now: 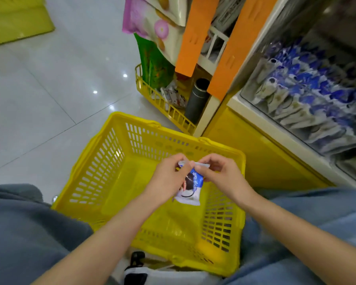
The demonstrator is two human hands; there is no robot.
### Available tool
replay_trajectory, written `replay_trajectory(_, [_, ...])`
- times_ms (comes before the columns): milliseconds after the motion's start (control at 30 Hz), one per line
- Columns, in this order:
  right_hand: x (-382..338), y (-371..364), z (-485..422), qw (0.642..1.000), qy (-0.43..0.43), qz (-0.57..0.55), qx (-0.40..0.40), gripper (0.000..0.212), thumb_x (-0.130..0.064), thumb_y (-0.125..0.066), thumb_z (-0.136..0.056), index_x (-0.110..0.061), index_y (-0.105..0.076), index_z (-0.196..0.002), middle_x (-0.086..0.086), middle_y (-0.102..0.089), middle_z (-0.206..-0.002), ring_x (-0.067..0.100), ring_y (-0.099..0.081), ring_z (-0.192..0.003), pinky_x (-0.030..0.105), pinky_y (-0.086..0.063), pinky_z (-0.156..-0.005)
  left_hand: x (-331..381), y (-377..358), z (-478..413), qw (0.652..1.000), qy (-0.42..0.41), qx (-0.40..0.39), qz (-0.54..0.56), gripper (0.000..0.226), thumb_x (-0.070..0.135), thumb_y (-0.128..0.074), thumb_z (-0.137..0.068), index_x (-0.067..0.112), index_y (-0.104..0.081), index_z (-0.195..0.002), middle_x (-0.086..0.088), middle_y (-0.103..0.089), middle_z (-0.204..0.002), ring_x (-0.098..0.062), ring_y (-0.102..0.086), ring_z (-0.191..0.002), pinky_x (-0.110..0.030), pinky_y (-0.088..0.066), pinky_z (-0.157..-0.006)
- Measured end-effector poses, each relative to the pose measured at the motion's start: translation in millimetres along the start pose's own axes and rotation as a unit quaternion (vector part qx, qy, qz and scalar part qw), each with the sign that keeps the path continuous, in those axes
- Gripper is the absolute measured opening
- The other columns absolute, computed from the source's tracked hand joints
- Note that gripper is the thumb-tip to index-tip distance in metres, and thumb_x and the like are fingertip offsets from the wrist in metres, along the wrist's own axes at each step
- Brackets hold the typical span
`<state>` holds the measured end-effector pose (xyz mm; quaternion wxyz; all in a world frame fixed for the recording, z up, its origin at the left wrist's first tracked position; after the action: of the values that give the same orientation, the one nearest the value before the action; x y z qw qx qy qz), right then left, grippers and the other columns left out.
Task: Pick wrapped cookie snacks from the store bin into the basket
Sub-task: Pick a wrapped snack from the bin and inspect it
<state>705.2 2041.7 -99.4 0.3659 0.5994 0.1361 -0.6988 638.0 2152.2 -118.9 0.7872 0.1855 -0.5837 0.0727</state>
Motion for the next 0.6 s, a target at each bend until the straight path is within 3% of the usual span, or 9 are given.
replay_trajectory(100, [-11, 10, 1, 0.994, 0.039, 0.103, -0.021, 0.009, -0.016, -0.069, -0.081, -0.008, -0.065, -0.078, 0.001, -0.063, -0.072, 0.007, -0.053, -0.067, 0.026, -0.044, -0.063, 11, -1, 2, 1.0, 0.003, -0.018, 0.014, 0.035, 0.011, -0.052, -0.093, 0.019, -0.044, -0.06, 0.003, -0.04, -0.056, -0.008, -0.037, -0.054, -0.023, -0.029, -0.051])
replay_trajectory(200, [-21, 15, 5, 0.978, 0.105, 0.181, -0.018, 0.01, -0.022, -0.07, -0.081, -0.013, -0.067, -0.078, -0.009, -0.063, -0.069, 0.0, -0.053, -0.066, 0.017, -0.041, -0.06, 15, -3, 4, 0.997, 0.05, -0.046, 0.046, 0.029, 0.015, -0.05, -0.095, 0.013, -0.047, -0.066, -0.003, -0.044, -0.061, -0.014, -0.042, -0.058, -0.028, -0.037, -0.056])
replay_trajectory(333, [-18, 17, 10, 0.963, 0.136, 0.233, 0.015, 0.01, -0.024, -0.068, -0.083, -0.015, -0.066, -0.08, -0.008, -0.063, -0.075, 0.006, -0.056, -0.071, 0.02, -0.044, -0.062, 10, -8, 8, 0.983, 0.122, -0.082, 0.105, 0.022, 0.022, -0.05, -0.094, 0.017, -0.051, -0.073, 0.001, -0.056, -0.068, -0.004, -0.055, -0.058, -0.017, -0.046, -0.053])
replay_trajectory(400, [-10, 20, 8, 0.978, 0.101, 0.174, 0.061, 0.007, -0.018, -0.064, -0.086, -0.015, -0.062, -0.079, -0.008, -0.061, -0.074, 0.004, -0.056, -0.068, 0.02, -0.047, -0.06, 5, -9, 8, 0.977, 0.148, -0.081, 0.13, 0.006, 0.022, -0.057, -0.09, 0.017, -0.054, -0.088, -0.001, -0.062, -0.082, -0.008, -0.059, -0.069, -0.019, -0.048, -0.063])
replay_trajectory(433, [-5, 22, 6, 0.987, 0.065, 0.119, 0.083, 0.01, -0.013, -0.061, -0.088, -0.016, -0.059, -0.079, -0.004, -0.06, -0.075, 0.002, -0.056, -0.065, 0.021, -0.05, -0.058, 2, -9, 7, 0.975, 0.158, -0.082, 0.135, 0.013, 0.019, -0.061, -0.087, 0.015, -0.053, -0.096, -0.004, -0.064, -0.088, -0.011, -0.061, -0.073, -0.022, -0.049, -0.067])
replay_trajectory(500, [6, 26, 0, 0.993, -0.02, -0.029, 0.115, 0.016, -0.005, -0.054, -0.091, -0.015, -0.05, -0.078, 0.007, -0.057, -0.08, 0.002, -0.058, -0.061, 0.02, -0.054, -0.053, 0, -11, 4, 0.973, 0.159, -0.059, 0.158, 0.026, 0.009, -0.065, -0.083, 0.011, -0.051, -0.104, -0.005, -0.065, -0.09, -0.011, -0.062, -0.072, -0.021, -0.052, -0.061])
replay_trajectory(600, [17, 26, -6, 0.97, -0.128, -0.181, 0.097, 0.008, 0.002, -0.049, -0.092, -0.006, -0.046, -0.093, 0.015, -0.056, -0.081, 0.009, -0.062, -0.061, 0.019, -0.055, -0.054, 4, -7, -5, 0.976, 0.111, 0.034, 0.186, 0.018, 0.004, -0.062, -0.085, 0.007, -0.053, -0.1, -0.005, -0.065, -0.084, -0.003, -0.062, -0.06, -0.016, -0.051, -0.054])
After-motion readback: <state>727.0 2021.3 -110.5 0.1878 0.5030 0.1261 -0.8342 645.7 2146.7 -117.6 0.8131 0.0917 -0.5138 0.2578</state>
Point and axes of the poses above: each hand's wrist, its own z-axis away from the middle knuckle, its own y-axis out of the back of the hand, x = y × z, the point moved 5 cm from there along -z, towards the middle knuckle
